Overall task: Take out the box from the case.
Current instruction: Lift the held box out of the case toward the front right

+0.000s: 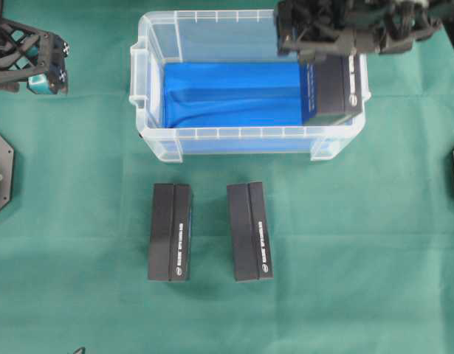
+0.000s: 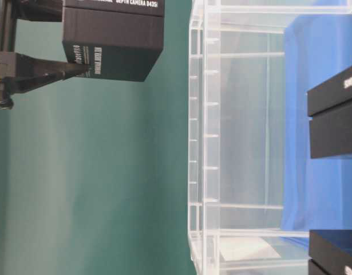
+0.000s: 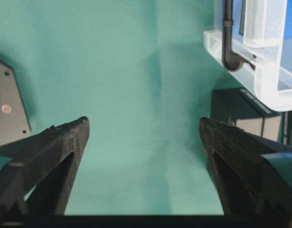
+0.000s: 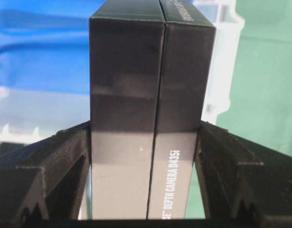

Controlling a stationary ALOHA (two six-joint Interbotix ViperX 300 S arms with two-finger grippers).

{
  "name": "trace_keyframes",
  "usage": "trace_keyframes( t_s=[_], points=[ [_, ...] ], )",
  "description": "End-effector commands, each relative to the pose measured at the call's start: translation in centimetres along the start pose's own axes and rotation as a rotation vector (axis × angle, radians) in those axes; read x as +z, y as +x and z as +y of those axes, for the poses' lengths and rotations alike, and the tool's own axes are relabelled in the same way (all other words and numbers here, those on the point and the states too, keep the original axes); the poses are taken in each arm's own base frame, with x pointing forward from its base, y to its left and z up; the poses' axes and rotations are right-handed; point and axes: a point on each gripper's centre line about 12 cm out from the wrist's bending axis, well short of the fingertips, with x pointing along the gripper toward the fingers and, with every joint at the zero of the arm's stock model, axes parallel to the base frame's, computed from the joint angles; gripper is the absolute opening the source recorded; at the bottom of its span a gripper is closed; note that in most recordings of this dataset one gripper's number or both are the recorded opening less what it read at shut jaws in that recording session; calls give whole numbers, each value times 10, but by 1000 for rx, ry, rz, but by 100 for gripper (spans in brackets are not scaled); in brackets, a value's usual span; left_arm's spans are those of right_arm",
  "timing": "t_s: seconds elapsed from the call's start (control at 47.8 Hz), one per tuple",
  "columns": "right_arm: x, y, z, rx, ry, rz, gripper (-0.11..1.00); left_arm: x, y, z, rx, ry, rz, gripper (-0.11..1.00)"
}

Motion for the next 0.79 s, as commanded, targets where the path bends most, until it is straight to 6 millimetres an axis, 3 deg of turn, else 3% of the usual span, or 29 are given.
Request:
trace_keyframes(
  t_s=[0.0,0.502,0.774],
  points=[
    [-8,-20,-2,55,1,-4,64,0,-6,-1,-21,0,-5,97],
    [-92,-37,0,49,6,19,64,0,-6,0,-18,0,-4,97],
    [-128,-47,5,48,-12,33,64,0,-6,0,-17,0,-4,97]
  ],
)
